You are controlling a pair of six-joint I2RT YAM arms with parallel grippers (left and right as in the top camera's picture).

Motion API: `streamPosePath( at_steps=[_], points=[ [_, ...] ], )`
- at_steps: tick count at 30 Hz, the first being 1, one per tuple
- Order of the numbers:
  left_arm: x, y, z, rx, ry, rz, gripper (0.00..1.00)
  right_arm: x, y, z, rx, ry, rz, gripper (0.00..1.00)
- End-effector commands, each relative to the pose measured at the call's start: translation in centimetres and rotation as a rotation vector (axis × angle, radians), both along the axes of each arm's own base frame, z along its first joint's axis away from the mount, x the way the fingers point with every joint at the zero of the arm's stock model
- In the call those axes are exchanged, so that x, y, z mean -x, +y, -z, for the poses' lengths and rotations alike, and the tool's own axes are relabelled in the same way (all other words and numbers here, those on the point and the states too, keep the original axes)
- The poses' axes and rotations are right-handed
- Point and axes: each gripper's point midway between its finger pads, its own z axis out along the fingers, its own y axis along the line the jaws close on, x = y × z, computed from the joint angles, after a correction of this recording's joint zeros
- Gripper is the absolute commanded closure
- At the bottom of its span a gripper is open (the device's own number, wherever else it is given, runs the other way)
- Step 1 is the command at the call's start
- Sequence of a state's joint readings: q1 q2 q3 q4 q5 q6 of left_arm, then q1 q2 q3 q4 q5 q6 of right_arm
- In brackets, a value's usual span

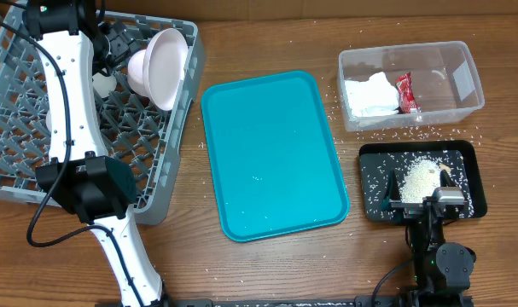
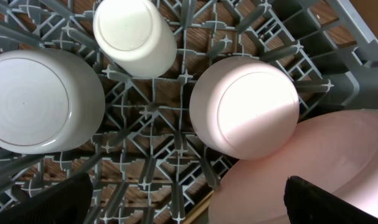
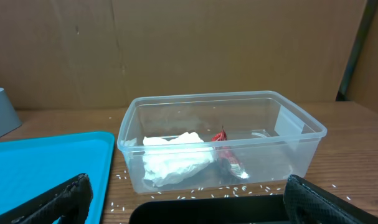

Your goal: Sort waste into correct bins and load items into the dishwasher

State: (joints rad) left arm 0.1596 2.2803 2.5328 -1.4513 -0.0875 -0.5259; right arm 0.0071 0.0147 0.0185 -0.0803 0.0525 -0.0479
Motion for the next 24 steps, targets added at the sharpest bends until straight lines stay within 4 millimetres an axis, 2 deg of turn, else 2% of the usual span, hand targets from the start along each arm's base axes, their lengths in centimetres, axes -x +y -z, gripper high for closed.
streamPosePath(
  at_steps=[1, 17, 24],
  points=[
    [0.1, 0.4, -1.8, -0.011, -0.045, -0.028, 0.00, 0.0, -0.2, 0.1, 0.005, -0.005, 0.013, 0.00],
    [0.1, 0.4, -1.8, -0.012, -0.043, -0.028, 0.00, 0.0, -0.2, 0.1, 0.005, -0.006, 0.012, 0.00],
    [1.7, -0.4, -1.4, -0.005, 0.023, -0.015, 0.00, 0.0, -0.2, 0.1, 0.006, -0.005, 0.012, 0.00]
  ],
)
